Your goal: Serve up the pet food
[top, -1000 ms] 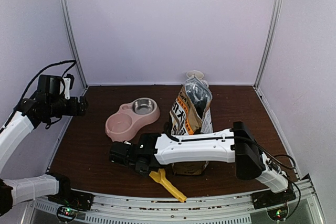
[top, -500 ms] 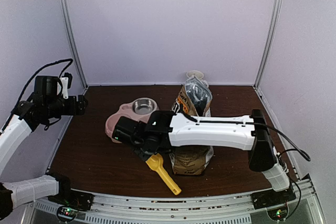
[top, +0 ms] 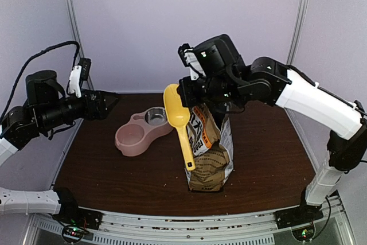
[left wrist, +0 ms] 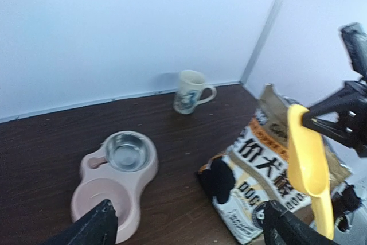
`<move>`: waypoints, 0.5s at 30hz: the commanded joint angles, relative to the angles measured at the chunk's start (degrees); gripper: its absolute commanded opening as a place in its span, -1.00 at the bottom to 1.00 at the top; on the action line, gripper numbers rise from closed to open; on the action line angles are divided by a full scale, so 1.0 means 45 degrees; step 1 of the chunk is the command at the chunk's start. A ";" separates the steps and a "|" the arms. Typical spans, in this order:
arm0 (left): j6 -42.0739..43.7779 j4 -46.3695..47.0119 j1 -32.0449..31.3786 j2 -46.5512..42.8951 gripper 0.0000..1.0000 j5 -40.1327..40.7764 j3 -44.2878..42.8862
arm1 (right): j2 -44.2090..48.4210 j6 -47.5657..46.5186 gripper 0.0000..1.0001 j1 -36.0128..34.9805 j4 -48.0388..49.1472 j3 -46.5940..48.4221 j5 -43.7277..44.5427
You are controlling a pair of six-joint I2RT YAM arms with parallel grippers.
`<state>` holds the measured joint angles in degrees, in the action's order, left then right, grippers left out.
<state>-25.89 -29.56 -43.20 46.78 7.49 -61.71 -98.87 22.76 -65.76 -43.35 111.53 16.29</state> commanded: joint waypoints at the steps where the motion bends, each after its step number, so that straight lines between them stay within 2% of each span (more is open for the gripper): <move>1: -0.0820 0.2503 -0.2204 0.0048 0.82 -0.0700 0.0060 | 0.1985 0.1010 -1.00 0.0321 0.3700 -0.2521 -0.1216; 4: -0.1193 0.3877 -0.3698 0.1037 0.82 -0.0975 0.0084 | 0.3220 0.1257 -1.00 0.0333 0.5661 -0.4055 -0.1098; 7: -0.1474 0.4902 -0.4699 0.2359 0.82 -0.1469 -0.0158 | 0.4016 0.1414 -1.00 0.0320 0.6747 -0.4916 -0.0639; 11: -0.1973 0.5244 -0.5078 0.3805 0.82 -0.1912 -0.0558 | 0.4702 0.1445 -1.00 0.0330 0.7840 -0.5789 -0.0178; 15: -0.2433 0.5808 -0.5179 0.4450 0.82 -0.2583 -0.0611 | 0.5066 0.1356 -1.00 0.0335 0.8347 -0.6267 0.0005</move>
<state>-33.74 -10.63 -66.08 66.06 -0.21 -62.30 -78.13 28.47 -64.27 -12.69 85.10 14.28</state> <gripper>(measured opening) 0.912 0.036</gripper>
